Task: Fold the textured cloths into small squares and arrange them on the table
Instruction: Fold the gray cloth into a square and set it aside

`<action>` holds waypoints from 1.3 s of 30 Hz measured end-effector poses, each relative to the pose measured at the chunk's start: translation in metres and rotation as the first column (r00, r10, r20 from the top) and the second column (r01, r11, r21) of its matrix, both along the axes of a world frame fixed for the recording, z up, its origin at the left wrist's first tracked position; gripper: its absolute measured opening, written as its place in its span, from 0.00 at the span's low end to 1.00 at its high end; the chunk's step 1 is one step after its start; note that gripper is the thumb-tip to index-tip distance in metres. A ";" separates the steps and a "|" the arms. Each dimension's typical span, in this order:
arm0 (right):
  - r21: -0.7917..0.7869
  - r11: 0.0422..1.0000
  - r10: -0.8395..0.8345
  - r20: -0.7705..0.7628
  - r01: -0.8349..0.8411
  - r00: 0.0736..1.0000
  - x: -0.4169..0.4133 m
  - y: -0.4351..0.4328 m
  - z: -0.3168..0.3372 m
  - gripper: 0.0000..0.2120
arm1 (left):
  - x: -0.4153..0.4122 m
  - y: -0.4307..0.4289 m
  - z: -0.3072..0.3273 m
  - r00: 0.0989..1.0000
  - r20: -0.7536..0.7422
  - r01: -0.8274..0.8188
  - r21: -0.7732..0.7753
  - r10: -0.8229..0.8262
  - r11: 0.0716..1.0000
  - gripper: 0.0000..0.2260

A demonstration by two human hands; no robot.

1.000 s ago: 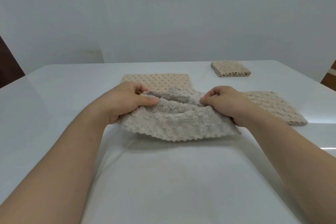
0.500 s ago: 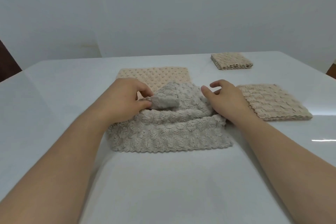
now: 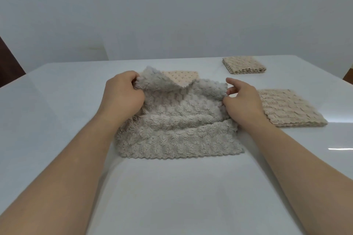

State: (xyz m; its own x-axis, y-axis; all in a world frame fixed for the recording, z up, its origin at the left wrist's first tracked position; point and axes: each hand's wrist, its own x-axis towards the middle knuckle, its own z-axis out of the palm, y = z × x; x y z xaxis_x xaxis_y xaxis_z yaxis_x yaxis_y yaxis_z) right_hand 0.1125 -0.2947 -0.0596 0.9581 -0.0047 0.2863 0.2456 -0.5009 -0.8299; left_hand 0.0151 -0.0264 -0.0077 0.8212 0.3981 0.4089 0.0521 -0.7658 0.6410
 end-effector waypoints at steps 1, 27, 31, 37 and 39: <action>0.016 1.000 -0.006 0.008 0.006 1.000 -0.001 0.000 0.000 0.30 | 0.001 0.001 0.001 1.000 0.013 -0.023 -0.035 0.024 0.999 0.09; -0.022 0.997 0.074 -0.037 -0.075 0.997 -0.018 0.000 0.009 0.27 | 0.003 0.012 0.002 0.996 -0.011 -0.086 -0.430 0.090 0.899 0.04; -0.098 0.994 0.043 -0.048 -0.048 0.998 -0.019 -0.001 0.011 0.06 | 0.006 0.012 0.009 0.989 -0.133 -0.126 -0.604 0.056 0.787 0.08; -0.169 0.983 0.070 -0.017 -0.072 0.997 -0.027 -0.001 0.016 0.02 | 0.003 0.012 0.008 0.976 -0.214 -0.106 -0.587 -0.027 0.803 0.16; -0.134 0.987 0.090 -0.026 -0.093 0.996 -0.031 0.000 0.020 0.04 | 0.002 0.015 0.005 0.970 -0.240 -0.080 -0.499 -0.049 0.863 0.09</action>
State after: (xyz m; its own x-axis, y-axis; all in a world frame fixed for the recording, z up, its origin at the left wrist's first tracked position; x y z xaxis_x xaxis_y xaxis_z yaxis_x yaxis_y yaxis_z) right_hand 0.0813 -0.2951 -0.0398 0.9581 0.1203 0.2599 0.2799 -0.5847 -0.7615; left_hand 0.0173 -0.0114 -0.0028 0.8593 0.5085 -0.0553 0.2600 -0.3410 0.9034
